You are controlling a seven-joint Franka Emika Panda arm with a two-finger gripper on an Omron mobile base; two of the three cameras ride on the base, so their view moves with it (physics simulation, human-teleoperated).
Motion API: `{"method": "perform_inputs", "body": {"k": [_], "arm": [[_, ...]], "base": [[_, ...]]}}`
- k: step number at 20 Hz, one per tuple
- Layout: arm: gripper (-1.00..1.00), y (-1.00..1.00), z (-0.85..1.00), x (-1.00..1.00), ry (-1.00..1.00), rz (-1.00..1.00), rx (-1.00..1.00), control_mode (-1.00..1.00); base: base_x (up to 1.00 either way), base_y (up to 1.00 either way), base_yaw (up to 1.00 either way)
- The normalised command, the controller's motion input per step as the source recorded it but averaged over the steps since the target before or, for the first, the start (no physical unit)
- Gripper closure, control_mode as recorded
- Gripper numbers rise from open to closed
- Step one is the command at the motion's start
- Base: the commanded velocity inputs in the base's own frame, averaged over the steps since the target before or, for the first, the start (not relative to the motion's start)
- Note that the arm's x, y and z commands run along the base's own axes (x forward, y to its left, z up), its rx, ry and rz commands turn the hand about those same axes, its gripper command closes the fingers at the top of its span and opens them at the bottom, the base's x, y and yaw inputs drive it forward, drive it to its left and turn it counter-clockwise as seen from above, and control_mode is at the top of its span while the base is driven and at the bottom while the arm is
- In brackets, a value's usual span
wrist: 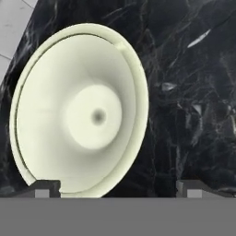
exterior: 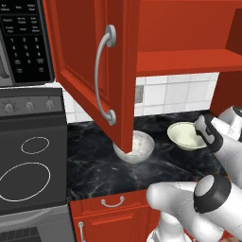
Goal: Open the cabinet. Pick the bowls from the counter and place them in the cabinet. Then close the cabinet.
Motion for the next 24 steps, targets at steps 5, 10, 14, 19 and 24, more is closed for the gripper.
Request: {"method": "perform_inputs", "body": {"k": [5, 10, 14, 19, 24], "arm": [[-1.0, -0.15, -0.28, 0.13, 0.0, 0.0, 0.0, -1.0], [-1.0, -0.23, -0.15, 0.0, 0.0, 0.0, 0.0, -1.0], [-1.0, -0.04, -0.08, 0.03, 0.0, -0.01, 0.0, -1.0], [-1.0, -0.04, -0.17, 0.14, 0.0, 0.0, 0.0, -1.0], [-1.0, -0.03, -0.31, 0.18, 0.0, -0.01, 0.0, -1.0]], "base": [[0.0, 0.0, 0.0], [0.0, 0.0, 0.0], [0.0, 0.0, 0.0], [0.0, 0.0, 0.0], [0.0, 0.0, 0.0]]}}
